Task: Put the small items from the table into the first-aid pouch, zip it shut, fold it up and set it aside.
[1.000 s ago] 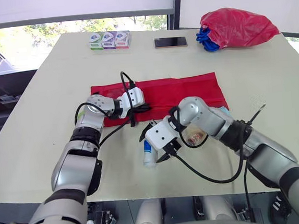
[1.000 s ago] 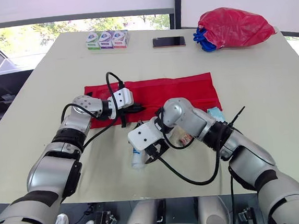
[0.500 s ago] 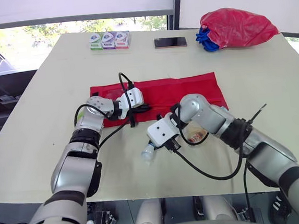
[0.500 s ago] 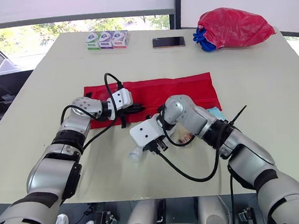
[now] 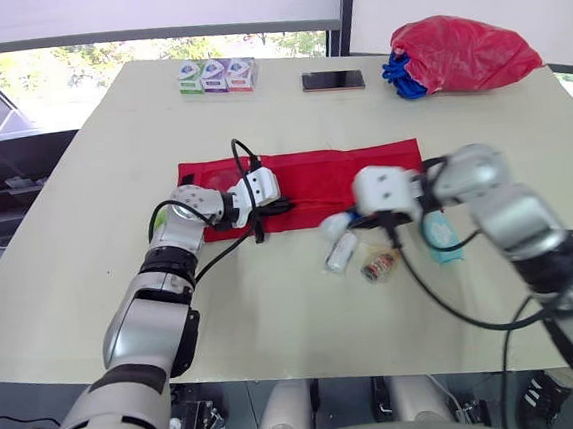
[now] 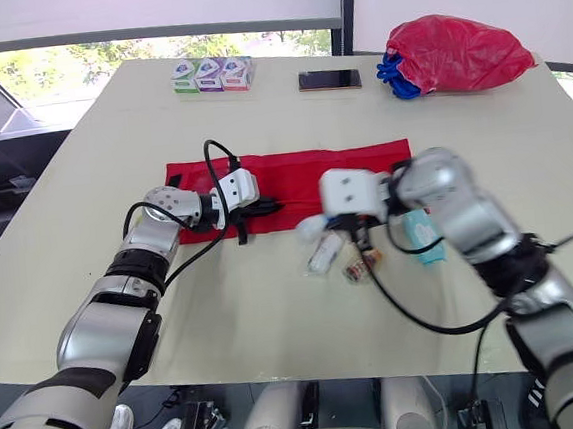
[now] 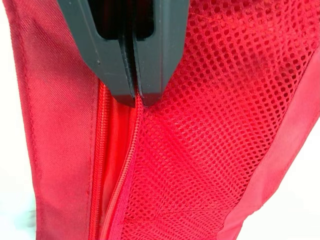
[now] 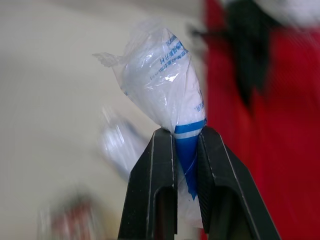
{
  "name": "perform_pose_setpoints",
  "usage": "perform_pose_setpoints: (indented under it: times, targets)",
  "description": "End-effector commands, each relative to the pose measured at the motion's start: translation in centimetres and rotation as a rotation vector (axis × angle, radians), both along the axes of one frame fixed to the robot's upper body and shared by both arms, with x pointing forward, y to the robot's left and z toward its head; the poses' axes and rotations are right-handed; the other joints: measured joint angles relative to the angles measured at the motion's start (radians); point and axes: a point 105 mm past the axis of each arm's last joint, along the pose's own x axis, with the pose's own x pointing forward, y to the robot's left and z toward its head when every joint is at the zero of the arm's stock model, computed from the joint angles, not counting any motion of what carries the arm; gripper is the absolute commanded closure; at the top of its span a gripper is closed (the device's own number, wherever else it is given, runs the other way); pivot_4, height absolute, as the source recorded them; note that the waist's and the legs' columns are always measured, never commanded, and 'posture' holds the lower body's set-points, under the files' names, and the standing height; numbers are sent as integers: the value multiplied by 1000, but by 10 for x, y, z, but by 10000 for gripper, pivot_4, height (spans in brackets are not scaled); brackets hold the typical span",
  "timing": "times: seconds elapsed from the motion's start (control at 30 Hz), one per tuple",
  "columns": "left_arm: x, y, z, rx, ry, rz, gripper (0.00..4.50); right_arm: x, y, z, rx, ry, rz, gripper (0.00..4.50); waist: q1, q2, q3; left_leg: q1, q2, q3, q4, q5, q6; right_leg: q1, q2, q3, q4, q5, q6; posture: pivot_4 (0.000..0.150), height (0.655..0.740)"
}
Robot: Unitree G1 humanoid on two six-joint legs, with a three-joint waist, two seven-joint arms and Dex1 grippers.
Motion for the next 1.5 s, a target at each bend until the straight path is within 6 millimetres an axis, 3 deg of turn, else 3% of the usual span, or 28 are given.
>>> perform_pose_setpoints:
  times: [0.03,0.17,0.3,0.5,0.67,0.7,0.77,0.8,0.83,0.93,1.2,1.5]
  targets:
    - [1,-3,6,-16,-29,-11,45000,-2,-41,15,23,-26,-158,44938,-1,0,0,0,0,0,0,0,0,0,0,0,0,0,0,1500,7400]
    - [1,-6,6,-19,-33,-21,45000,2,-90,11,-29,-29,-382,44938,-4,1,0,0,1,0,0,-1,1,0,0,0,1,0,0,1500,7400]
    - [0,-10,4,-24,-32,-26,45000,-5,-136,-12,-73,80,-618,44938,2,0,0,0,2,0,0,-1,1,0,0,0,0,0,0,1500,7400]
    - [0,-13,3,-28,-32,-34,45000,1,-163,-31,-16,143,-907,44938,1,1,0,0,3,1,0,-1,2,0,0,1,0,0,0,1500,7400]
    - [0,-15,4,-31,-35,-38,45000,0,-175,-49,50,243,-1041,44938,7,1,-1,0,3,1,0,-1,2,0,0,1,-1,0,0,1500,7400]
    - [0,-16,4,-33,-36,-39,45000,1,-176,-49,61,233,-1040,34878,9,1,0,0,3,1,0,-1,2,0,0,1,-1,0,0,1500,7400]
    - [1,-17,5,-34,-38,-40,45000,5,-176,-45,90,194,-1027,25820,11,1,0,0,3,1,0,-1,2,0,0,1,-1,0,0,1500,7400]
    - [1,-17,5,-35,-39,-40,45000,6,-175,-42,107,165,-1003,18872,11,1,-1,0,3,1,0,-1,2,0,0,1,-1,0,0,1500,7400]
    - [1,-17,5,-36,-39,-39,45000,6,-176,-40,127,160,-997,15965,12,1,-1,0,3,1,0,-1,2,0,0,1,-1,0,0,1500,7400]
    - [0,-17,4,-39,-40,-39,45000,-4,-173,-38,184,150,-901,1217,15,1,-1,0,2,1,0,-1,2,1,0,1,-1,0,0,1500,7400]
    - [1,-19,3,-48,-34,-32,45000,-16,-181,-47,360,73,-736,1217,11,1,-1,1,1,2,0,-1,2,2,1,1,-1,0,1,1500,7400]
    - [3,-22,7,-49,-39,-40,45000,-14,-196,-76,299,108,-722,1217,13,1,-1,2,1,2,0,-1,3,2,1,2,-1,0,0,1500,7400]
